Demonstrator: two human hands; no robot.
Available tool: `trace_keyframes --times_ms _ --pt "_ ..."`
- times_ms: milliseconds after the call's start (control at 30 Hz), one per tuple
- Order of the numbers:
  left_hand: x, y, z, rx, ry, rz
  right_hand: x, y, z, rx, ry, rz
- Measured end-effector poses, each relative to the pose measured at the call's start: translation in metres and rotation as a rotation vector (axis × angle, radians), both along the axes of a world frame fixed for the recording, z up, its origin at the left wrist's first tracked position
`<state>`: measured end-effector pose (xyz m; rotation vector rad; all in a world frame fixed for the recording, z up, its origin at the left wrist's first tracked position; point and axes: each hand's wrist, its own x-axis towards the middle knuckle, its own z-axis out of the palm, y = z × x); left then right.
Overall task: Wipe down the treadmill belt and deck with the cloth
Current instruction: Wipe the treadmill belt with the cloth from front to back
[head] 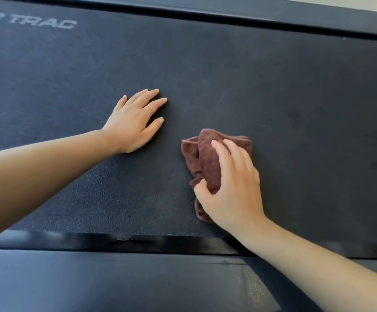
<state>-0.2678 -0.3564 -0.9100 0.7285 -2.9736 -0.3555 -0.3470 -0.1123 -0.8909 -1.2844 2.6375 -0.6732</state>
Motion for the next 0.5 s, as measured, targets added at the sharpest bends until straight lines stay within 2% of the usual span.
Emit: trace_keyframes --times_ms 200,333,500 --pt "-0.043 0.018 0.003 0.038 0.039 -0.08 -0.013 0.016 0.003 -0.013 -0.021 -0.004" --pt "-0.08 0.036 0.0 0.065 0.056 -0.116 -0.042 0.018 0.002 -0.052 -0.008 -0.083" --pt "-0.124 0.041 -0.009 0.029 0.041 -0.044 -0.097 0.005 -0.002 -0.062 -0.012 -0.182"
